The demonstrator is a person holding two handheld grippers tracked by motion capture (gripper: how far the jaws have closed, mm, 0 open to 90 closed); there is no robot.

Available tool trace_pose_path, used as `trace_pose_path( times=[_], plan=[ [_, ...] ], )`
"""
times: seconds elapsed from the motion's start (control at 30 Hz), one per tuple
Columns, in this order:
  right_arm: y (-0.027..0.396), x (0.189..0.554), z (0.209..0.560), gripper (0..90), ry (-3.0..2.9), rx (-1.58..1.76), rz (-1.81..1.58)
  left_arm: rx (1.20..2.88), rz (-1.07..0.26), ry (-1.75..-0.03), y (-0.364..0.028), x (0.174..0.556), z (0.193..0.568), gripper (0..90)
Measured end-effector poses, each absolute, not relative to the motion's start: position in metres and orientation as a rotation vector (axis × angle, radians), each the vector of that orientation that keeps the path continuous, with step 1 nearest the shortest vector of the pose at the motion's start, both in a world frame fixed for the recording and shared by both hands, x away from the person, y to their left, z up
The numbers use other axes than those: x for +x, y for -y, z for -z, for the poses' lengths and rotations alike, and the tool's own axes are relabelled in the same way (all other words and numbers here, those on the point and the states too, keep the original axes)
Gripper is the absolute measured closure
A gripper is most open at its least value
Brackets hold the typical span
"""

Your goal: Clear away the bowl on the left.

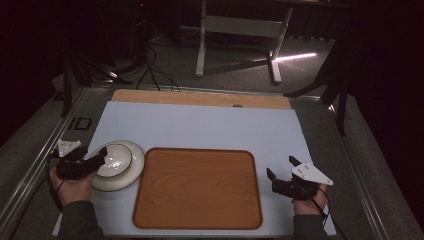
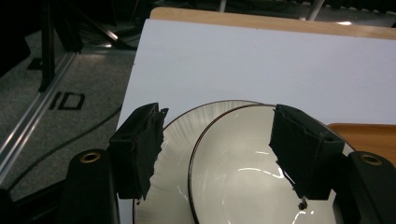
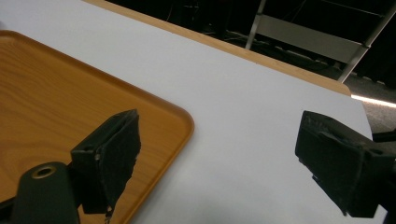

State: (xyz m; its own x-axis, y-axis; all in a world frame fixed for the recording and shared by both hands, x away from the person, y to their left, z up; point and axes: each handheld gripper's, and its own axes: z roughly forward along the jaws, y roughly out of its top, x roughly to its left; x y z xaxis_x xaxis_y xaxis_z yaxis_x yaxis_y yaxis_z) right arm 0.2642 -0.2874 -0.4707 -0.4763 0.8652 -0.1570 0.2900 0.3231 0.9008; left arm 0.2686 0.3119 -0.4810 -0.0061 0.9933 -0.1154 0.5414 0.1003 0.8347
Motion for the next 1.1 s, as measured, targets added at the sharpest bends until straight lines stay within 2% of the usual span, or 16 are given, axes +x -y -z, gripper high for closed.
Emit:
trace_pose_path(
  times=[0.53,0.67,0.73,0.9,1.1],
  plan=[
    [0.287,0.264,0.471,13.8,-1.937,1.013,-1.121,1.567,-0.709,-1.715,-0.317,0.279,0.493,35.5],
    [0.287,0.264,0.471,13.8,-1.938,1.013,-1.118,1.588,-0.678,-1.776,-0.318,0.283,0.498,40.7],
    [0.287,0.264,0.471,13.8,-1.938,1.013,-1.120,1.596,-0.644,-1.791,-0.319,0.283,0.499,47.1],
    [0.287,0.264,0.471,13.8,-1.938,1.010,-1.121,1.599,-0.592,-1.816,-0.320,0.284,0.502,55.4],
    [0.287,0.264,0.471,13.8,-1.938,1.011,-1.118,1.627,-0.532,-1.845,-0.321,0.286,0.505,61.2]
  ],
)
